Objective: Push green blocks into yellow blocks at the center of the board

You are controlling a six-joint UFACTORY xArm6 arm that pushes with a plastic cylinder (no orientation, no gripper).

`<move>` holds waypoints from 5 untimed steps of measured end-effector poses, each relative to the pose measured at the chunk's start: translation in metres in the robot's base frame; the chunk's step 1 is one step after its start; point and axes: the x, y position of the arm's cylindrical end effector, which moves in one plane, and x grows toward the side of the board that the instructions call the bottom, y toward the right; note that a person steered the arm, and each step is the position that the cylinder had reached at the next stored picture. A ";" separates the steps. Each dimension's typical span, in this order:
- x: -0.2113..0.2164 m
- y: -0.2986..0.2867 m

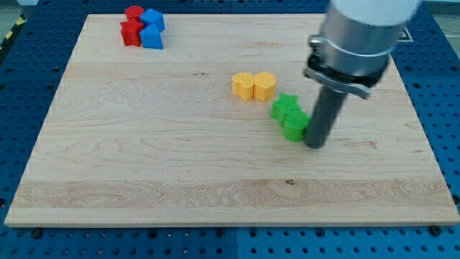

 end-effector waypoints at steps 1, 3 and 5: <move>-0.016 -0.045; -0.056 -0.077; -0.029 -0.098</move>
